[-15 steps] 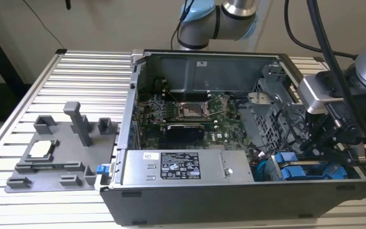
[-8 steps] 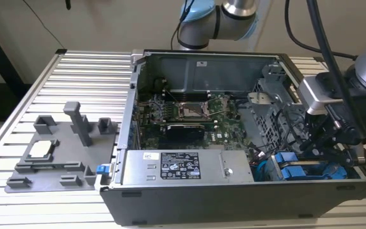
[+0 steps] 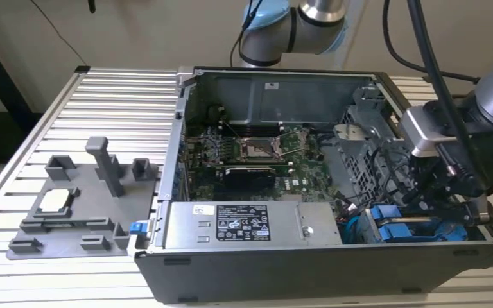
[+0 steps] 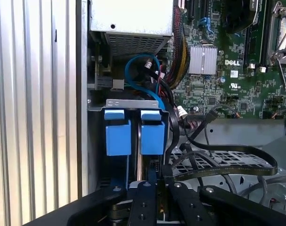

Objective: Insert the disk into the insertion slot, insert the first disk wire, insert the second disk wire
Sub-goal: 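Insert the second disk wire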

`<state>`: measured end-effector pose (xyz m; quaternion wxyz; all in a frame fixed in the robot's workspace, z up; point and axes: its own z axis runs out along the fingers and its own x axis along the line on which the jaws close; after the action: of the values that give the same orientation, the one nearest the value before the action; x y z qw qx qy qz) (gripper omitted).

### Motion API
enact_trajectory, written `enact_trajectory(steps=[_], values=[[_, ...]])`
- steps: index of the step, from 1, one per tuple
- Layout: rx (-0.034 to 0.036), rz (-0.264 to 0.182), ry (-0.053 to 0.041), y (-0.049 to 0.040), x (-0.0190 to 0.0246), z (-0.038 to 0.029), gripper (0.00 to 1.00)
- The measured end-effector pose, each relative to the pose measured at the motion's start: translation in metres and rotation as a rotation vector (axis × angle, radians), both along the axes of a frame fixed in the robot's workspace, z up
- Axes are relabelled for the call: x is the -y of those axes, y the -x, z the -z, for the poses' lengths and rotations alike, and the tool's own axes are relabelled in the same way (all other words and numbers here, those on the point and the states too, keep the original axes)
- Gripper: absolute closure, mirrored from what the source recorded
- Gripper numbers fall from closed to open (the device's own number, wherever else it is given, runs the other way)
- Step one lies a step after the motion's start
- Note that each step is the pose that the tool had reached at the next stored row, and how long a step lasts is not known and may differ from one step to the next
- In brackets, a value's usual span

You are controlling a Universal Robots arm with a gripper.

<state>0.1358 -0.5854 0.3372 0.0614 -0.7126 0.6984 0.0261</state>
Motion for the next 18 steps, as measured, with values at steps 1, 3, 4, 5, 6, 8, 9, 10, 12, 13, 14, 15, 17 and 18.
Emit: enact_trajectory(steps=[1, 3, 4, 5, 6, 8, 9, 10, 12, 13, 14, 15, 17, 18], values=[[0.0000, 0.000, 0.0002, 0.0000, 0.0000, 0.0008, 0.84], [0.0000, 0.001, 0.0009, 0.0000, 0.0000, 0.0018, 0.84], [0.0000, 0.001, 0.0010, 0.0000, 0.0000, 0.0022, 0.84], [0.0000, 0.001, 0.0007, 0.0000, 0.0000, 0.0026, 0.84], [-0.0001, 0.001, 0.0006, 0.0000, 0.0000, 0.0029, 0.84], [0.0001, 0.002, -0.0004, 0.0000, 0.0000, 0.0034, 0.83], [-0.0002, 0.002, -0.0007, 0.0000, 0.0000, 0.0035, 0.83], [-0.0007, 0.002, -0.0005, 0.0000, 0.0000, 0.0033, 0.76], [-0.0019, 0.002, -0.0002, 0.0000, 0.0000, 0.0014, 0.76], [-0.0025, 0.002, -0.0005, 0.0000, 0.0001, 0.0002, 0.76], [-0.0032, 0.002, -0.0006, 0.0000, 0.0002, -0.0012, 0.76], [-0.0039, 0.002, -0.0002, 0.0000, 0.0001, -0.0028, 0.76], [-0.0046, 0.002, -0.0004, 0.0000, 0.0002, -0.0042, 0.76], [-0.0049, 0.002, -0.0002, 0.0000, 0.0002, -0.0054, 0.76]])
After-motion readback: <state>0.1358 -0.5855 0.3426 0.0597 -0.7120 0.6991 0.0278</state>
